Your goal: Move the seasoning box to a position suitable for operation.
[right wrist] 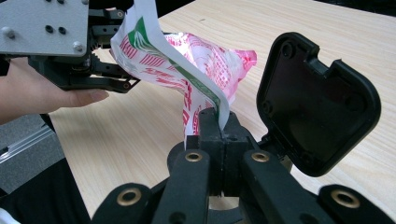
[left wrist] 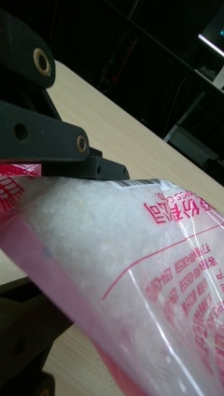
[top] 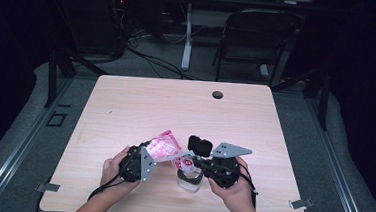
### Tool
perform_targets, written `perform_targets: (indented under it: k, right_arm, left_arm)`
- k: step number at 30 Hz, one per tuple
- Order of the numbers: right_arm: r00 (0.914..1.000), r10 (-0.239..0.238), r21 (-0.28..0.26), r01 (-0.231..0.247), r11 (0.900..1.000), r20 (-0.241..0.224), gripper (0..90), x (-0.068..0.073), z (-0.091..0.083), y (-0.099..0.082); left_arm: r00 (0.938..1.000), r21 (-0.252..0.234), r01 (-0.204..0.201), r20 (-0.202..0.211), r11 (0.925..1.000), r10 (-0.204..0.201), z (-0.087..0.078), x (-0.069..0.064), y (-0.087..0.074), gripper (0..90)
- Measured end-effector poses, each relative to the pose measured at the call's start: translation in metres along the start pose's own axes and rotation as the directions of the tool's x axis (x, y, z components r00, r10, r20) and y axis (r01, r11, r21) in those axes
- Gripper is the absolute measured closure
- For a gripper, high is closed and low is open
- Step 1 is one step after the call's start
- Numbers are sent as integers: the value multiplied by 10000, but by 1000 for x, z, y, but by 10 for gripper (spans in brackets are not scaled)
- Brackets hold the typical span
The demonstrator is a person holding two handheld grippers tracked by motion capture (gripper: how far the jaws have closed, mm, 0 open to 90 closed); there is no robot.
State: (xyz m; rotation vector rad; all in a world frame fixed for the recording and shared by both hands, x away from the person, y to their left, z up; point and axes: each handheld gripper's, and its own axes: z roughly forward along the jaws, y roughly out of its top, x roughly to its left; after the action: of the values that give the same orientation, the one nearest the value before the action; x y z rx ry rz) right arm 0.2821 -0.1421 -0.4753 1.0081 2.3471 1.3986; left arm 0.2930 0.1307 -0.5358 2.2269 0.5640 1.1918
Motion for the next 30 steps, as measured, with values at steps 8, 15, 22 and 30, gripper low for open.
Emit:
perform_targets:
  k: [8,15,22,30]
  right_arm:
    - [10000,9,2,-9,10000,6,900,-2,0,-2]
    - [10000,34,-28,-34,10000,45,900,-3,-1,-4]
    - [10000,27,-25,-27,10000,58,900,-2,-2,-6]
    - [10000,0,-44,0,10000,52,900,-2,-3,-8]
  left_arm:
    - [9992,-84,-240,-308,9997,238,-1,-2,2,636]
    - [9958,-217,-567,-728,9982,550,0,-4,3,636]
    - [9908,-389,-823,-1110,9958,776,0,-5,4,637]
    - [9836,-451,-1122,-1468,9927,1045,-1,-7,6,637]
